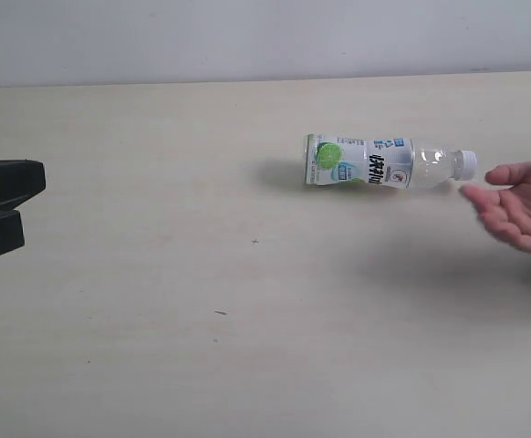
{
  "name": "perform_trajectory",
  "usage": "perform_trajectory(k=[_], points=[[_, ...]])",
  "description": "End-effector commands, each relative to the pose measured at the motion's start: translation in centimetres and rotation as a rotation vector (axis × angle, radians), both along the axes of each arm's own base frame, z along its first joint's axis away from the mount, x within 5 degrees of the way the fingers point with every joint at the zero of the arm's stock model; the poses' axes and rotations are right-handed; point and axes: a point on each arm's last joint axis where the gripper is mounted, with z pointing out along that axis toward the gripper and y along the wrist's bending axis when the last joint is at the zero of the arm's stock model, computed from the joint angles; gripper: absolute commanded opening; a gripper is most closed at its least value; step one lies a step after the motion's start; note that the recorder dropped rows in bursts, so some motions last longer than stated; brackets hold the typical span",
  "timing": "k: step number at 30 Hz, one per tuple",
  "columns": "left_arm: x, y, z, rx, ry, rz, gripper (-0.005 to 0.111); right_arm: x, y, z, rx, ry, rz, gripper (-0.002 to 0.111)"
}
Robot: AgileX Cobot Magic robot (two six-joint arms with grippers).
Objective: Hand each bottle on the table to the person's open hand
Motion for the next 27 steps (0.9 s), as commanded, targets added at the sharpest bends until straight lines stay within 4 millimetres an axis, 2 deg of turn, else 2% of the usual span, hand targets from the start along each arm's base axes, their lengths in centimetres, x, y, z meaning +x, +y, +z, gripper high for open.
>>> perform_trajectory(k=[1,5,9,10,13,16,19,22,24,27], points=[[0.0,0.1,0.1,-0.005,-0.017,0.004,0.0,-0.1,-0.1,0.1,0.039,-0.02,0.001,0.0],[0.0,0.1,0.1,-0.005,-0.017,0.004,0.0,-0.3,-0.4,1.2,0.071,-0.133,-0.022,0.0],[0.0,0.1,0.1,-0.005,-0.017,0.004,0.0,-0.8,-1.0,2.8,0.187,-0.309,-0.048,0.0],[0.0,0.1,0.1,-0.005,-0.017,0.004,0.0,-0.8,-0.9,2.7,0.182,-0.299,-0.045,0.0],[0.0,0.1,0.1,-0.005,-0.017,0.004,0.0,-0.8,-0.9,4.2,0.21,-0.282,-0.036,0.0],[0.0,0.1,0.1,-0.005,-0.017,0.004,0.0,0.4,-0.8,6.7,0.208,-0.246,-0.054,0.0],[0.0,0.1,0.1,-0.005,-0.017,0.004,0.0,2.9,-0.1,10.0,0.151,-0.194,-0.064,0.0],[0.0,0.1,0.1,-0.005,-0.017,0.004,0.0,7.2,1.4,12.2,0.019,-0.074,-0.054,0.0],[0.0,0.1,0.1,-0.005,-0.017,0.004,0.0,11.0,2.7,13.1,-0.052,0.071,-0.024,0.0],[0.0,0.1,0.1,-0.005,-0.017,0.004,0.0,17.0,4.7,13.0,-0.172,0.334,0.028,0.0]])
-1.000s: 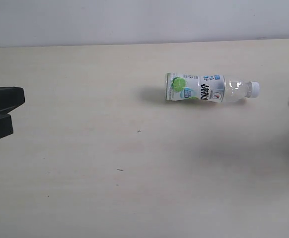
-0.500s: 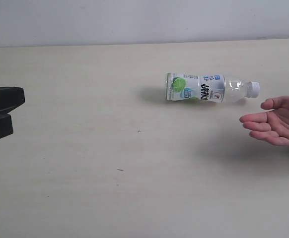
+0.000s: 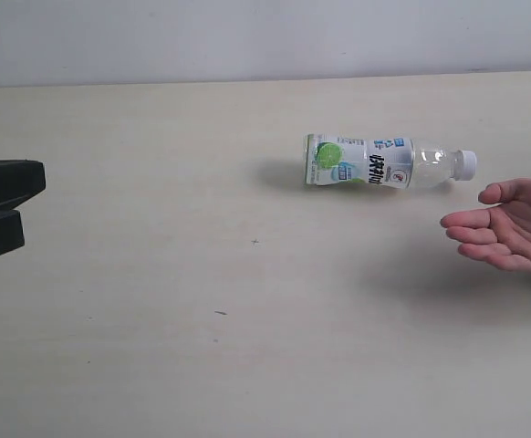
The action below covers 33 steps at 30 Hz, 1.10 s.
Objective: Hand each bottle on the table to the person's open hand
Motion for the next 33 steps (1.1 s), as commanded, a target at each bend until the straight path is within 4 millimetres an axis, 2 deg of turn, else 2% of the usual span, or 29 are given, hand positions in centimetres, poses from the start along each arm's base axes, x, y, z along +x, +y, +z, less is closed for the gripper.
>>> perform_trajectory(k=[1,4,7,10,13,16,21,24,30,33], points=[[0.0,0.1,0.1,-0.007,-0.016,0.005,0.0,8.6,2.9,-0.2,-0.199,0.366,0.075,0.0],[0.0,0.1,0.1,-0.007,-0.016,0.005,0.0,14.0,4.5,-0.8,-0.354,0.585,0.128,0.0],[0.0,0.1,0.1,-0.007,-0.016,0.005,0.0,17.6,5.8,-1.9,-0.519,0.807,0.229,0.0],[0.0,0.1,0.1,-0.007,-0.016,0.005,0.0,20.0,7.0,-3.7,-0.66,1.02,0.401,0.0],[0.0,0.1,0.1,-0.007,-0.016,0.005,0.0,21.2,8.0,-4.5,-0.782,1.095,0.609,0.0],[0.0,0.1,0.1,-0.007,-0.016,0.005,0.0,22.4,8.9,-5.5,-0.85,1.055,0.734,0.01],[0.0,0.1,0.1,-0.007,-0.016,0.005,0.0,23.2,10.2,-7.3,-0.807,1.018,0.873,0.02],[0.0,0.1,0.1,-0.007,-0.016,0.005,0.0,23.7,10.3,-7.8,-0.849,0.97,0.897,0.021],[0.0,0.1,0.1,-0.007,-0.016,0.005,0.0,24.5,10.3,-7.8,-0.86,0.908,0.834,0.02],[0.0,0.1,0.1,-0.007,-0.016,0.005,0.0,24.6,10.3,-7.9,-0.973,0.826,0.887,0.02]])
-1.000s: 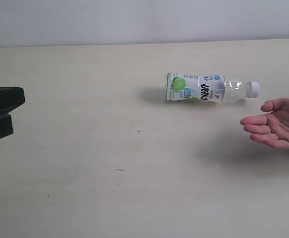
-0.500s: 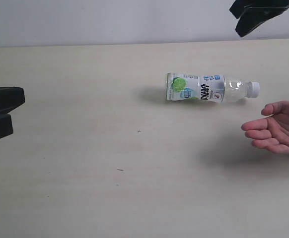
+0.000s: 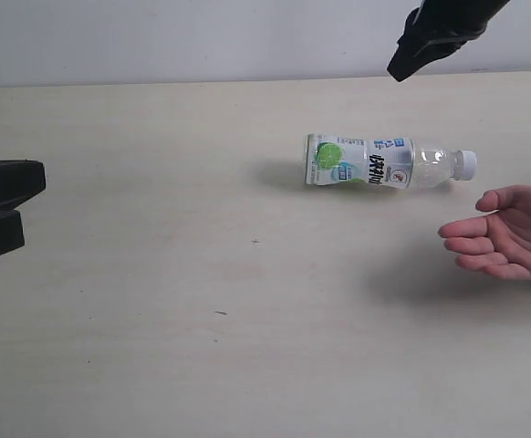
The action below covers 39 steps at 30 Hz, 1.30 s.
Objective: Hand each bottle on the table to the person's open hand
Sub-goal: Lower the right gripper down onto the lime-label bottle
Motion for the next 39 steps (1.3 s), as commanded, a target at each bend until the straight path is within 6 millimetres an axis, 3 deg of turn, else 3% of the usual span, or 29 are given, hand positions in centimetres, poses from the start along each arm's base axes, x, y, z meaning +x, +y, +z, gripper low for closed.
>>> perform_trajectory(k=[1,7,9,14,16,24,27,32,39], points=[[0.0,0.1,0.1,-0.007,-0.016,0.005,0.0,0.3,0.0,0.4,-0.041,-0.114,0.176,0.02],[0.0,0.1,0.1,-0.007,-0.016,0.005,0.0,-0.3,0.0,0.0,-0.096,-0.16,0.448,0.025],[0.0,0.1,0.1,-0.007,-0.016,0.005,0.0,-0.3,0.0,0.0,-0.097,-0.163,0.456,0.035],[0.0,0.1,0.1,-0.007,-0.016,0.005,0.0,-0.3,0.0,0.0,-0.099,-0.17,0.458,0.074],[0.0,0.1,0.1,-0.007,-0.016,0.005,0.0,-0.2,0.0,-0.2,-0.1,-0.167,0.462,0.081],[0.0,0.1,0.1,-0.007,-0.016,0.005,0.0,0.9,0.6,-3.2,-0.163,-0.137,0.467,0.081],[0.0,0.1,0.1,-0.007,-0.016,0.005,0.0,1.2,1.8,-4.9,-0.288,-0.137,0.477,0.081],[0.0,0.1,0.1,-0.007,-0.016,0.005,0.0,0.9,6.0,-8.7,-0.405,-0.126,0.431,0.081],[0.0,0.1,0.0,-0.004,-0.016,0.004,0.0,1.6,7.1,-12.1,-0.416,-0.137,0.452,0.081]])
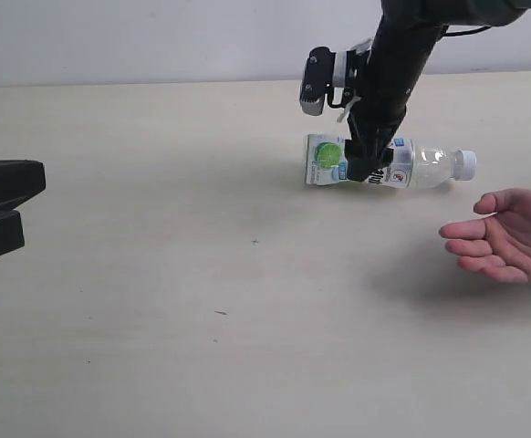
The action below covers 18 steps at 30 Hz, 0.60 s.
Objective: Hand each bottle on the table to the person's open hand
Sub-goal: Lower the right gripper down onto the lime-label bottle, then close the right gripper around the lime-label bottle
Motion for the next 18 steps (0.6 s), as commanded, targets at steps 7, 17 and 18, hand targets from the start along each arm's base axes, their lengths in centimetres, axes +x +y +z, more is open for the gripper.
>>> perform_trajectory(k=[7,17,18], points=[[0.0,0.1,0.0,-0.006,-0.015,0.005,0.0,1.1,0.5,-2.8,0.006,-0.033,0.001,0.081],[0.0,0.1,0.0,-0.006,-0.015,0.005,0.0,1.3,0.7,-3.2,0.016,-0.053,0.0,0.081],[0.0,0.1,0.0,-0.006,-0.015,0.005,0.0,1.3,0.6,-3.2,0.013,-0.047,0.0,0.08]])
